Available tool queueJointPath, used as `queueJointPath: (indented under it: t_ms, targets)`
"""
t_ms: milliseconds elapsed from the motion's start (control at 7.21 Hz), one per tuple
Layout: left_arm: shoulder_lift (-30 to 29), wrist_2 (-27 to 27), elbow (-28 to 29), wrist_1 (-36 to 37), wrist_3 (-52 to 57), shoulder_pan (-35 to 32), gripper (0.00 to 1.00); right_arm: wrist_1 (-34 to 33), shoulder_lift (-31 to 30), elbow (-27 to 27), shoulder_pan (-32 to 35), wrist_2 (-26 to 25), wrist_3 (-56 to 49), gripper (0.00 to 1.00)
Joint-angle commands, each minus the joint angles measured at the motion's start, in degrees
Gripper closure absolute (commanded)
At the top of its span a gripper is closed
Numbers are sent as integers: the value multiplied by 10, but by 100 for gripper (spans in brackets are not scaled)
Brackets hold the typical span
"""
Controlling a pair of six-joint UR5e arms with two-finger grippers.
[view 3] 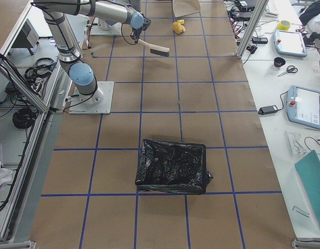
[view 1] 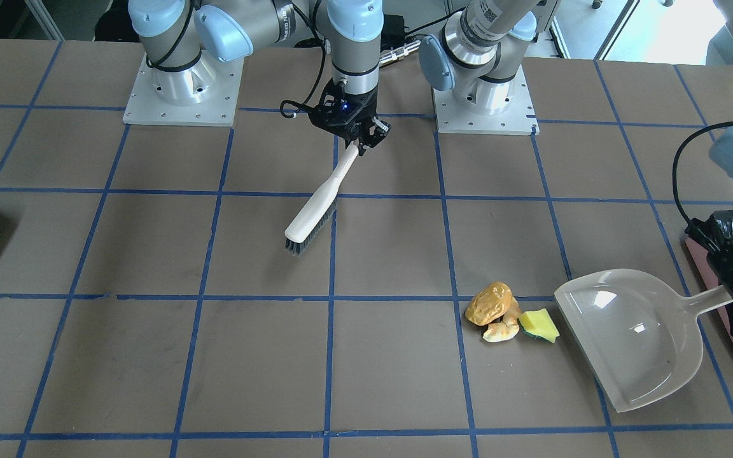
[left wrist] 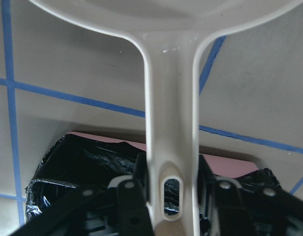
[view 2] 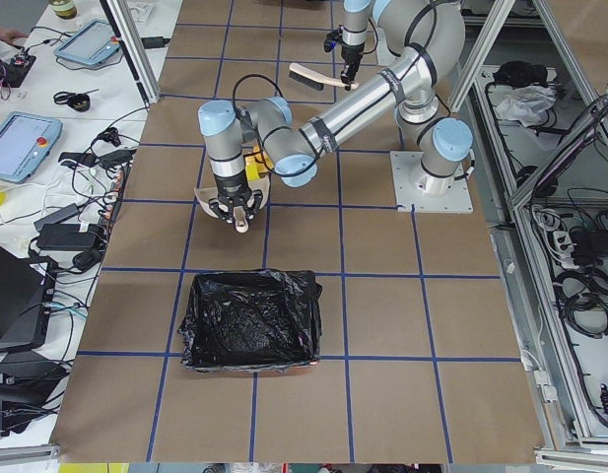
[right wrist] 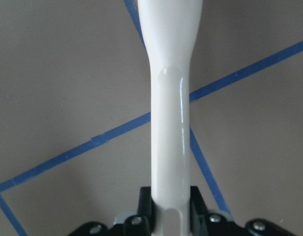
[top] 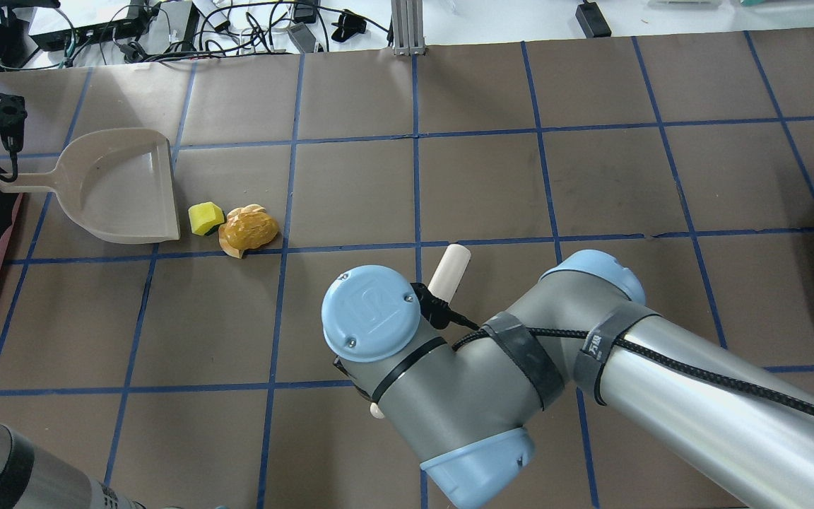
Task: Sweep and dump trash in nearest bin
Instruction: 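Move the white brush with the right gripper behind the trash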
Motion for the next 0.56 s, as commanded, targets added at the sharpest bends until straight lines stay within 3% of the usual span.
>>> queueJointPath:
  t_ms: [0, 139, 416]
  targets:
    - [-26, -36, -3, 57, 122, 6, 100, 24, 75, -97, 40, -11, 131, 100]
    - [-41, -70, -4, 75, 194, 6, 100, 82, 121, -176, 52, -11, 177, 100]
    - [-62, -74, -4, 75, 207, 6, 100, 175, 227, -325, 73, -7, 277, 100]
